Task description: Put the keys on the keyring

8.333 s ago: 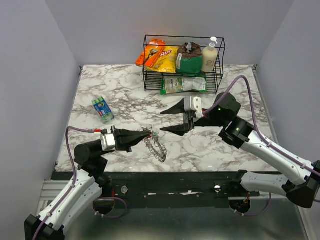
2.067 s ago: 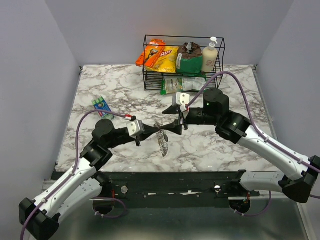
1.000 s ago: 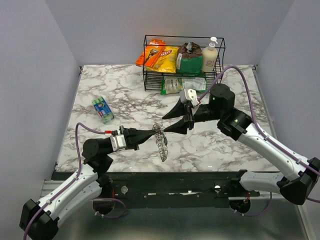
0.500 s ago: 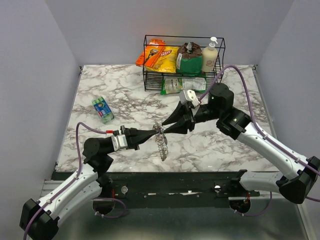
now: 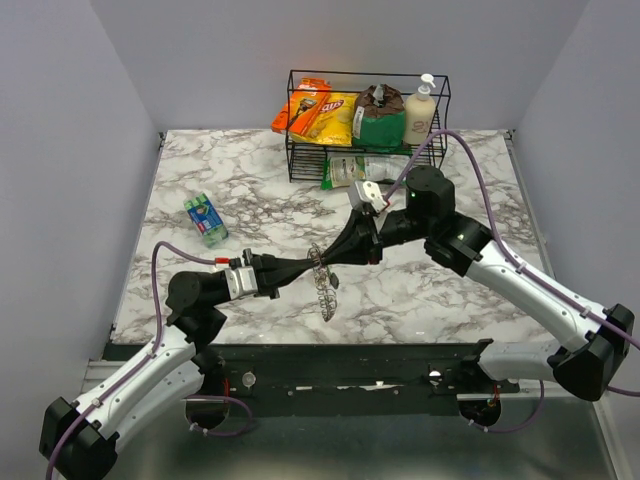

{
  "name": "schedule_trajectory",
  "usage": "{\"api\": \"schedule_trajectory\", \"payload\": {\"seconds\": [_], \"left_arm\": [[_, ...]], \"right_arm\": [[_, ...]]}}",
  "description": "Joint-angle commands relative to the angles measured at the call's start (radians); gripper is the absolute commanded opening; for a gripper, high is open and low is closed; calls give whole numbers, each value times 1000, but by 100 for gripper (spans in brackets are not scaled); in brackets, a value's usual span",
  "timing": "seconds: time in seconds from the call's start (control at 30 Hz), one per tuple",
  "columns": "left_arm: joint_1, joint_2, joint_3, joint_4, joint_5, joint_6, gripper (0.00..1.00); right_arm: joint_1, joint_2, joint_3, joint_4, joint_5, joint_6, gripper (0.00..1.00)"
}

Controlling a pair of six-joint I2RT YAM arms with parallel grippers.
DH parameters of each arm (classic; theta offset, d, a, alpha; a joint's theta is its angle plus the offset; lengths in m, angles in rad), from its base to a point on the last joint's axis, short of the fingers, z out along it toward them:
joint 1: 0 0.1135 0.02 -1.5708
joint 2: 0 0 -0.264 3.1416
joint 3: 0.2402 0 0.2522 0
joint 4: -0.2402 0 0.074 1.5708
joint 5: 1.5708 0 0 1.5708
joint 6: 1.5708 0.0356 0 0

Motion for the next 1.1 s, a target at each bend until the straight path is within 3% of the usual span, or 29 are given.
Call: {"api": "schedule_trajectory", "payload": {"seconds": [0.0, 0.13, 0.2, 0.43, 0.7, 1.07], "left_arm": [[-3, -18, 45, 43, 9, 16, 0], [-3, -18, 46, 43, 9, 19, 0], [-5, -19, 49, 43, 10, 19, 0], [-3, -19, 55, 36, 13, 16, 0], [-5, -22, 60, 40, 18, 11, 0], [-4, -19, 63, 72, 50, -12, 0]], "right_arm": [[5, -41, -5, -13, 48, -23, 17], [4, -52, -19, -14, 62, -31, 19], [5, -55, -25, -14, 71, -34, 29], [4, -63, -30, -13, 74, -41, 30], [4, -41, -27, -17, 54, -38, 6], [4, 2, -10, -68, 55, -43, 4]]}}
